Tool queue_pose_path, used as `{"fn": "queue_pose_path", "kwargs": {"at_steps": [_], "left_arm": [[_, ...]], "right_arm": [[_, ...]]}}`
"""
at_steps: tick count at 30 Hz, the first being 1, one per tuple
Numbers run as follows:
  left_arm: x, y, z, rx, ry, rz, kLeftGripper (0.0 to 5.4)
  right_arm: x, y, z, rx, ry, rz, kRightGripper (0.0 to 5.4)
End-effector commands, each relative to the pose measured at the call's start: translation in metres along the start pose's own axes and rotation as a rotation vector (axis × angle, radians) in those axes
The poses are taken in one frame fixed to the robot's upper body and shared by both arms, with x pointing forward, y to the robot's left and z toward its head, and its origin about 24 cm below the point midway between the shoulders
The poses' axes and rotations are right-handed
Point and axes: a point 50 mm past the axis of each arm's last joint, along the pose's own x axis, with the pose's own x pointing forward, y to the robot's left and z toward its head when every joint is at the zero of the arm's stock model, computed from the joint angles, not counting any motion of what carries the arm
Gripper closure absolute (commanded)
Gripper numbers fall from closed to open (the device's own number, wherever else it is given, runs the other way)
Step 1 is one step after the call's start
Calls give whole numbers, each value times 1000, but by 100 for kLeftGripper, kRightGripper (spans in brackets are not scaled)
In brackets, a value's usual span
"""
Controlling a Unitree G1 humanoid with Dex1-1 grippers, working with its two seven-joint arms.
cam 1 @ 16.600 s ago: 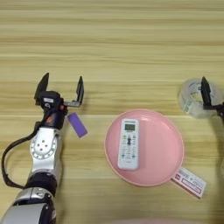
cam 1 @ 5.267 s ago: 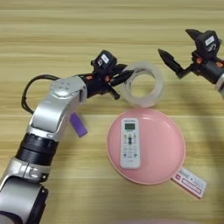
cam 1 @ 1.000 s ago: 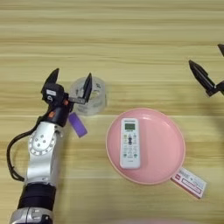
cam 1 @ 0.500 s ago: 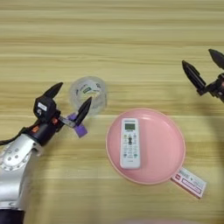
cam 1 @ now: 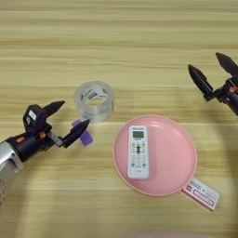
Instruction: Move the objects on the table
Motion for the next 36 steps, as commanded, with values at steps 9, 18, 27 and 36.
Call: {"fn": "queue_pose_path", "kwargs": {"at_steps": [9, 18, 27, 36], "left_arm": [[13, 5, -15, 39, 143, -46, 2], [21, 6, -17, 42, 162, -58, 2], [27, 8, -22, -21, 171, -67, 2], [32, 7, -27, -101, 171, -67, 2]], "right_arm": [[5, 7, 9, -21, -26, 32, 0], [5, 8, 11, -22, -32, 37, 0], [4, 8, 10, -39, -19, 32, 0], [3, 9, 11, -60, -16, 34, 0]]}}
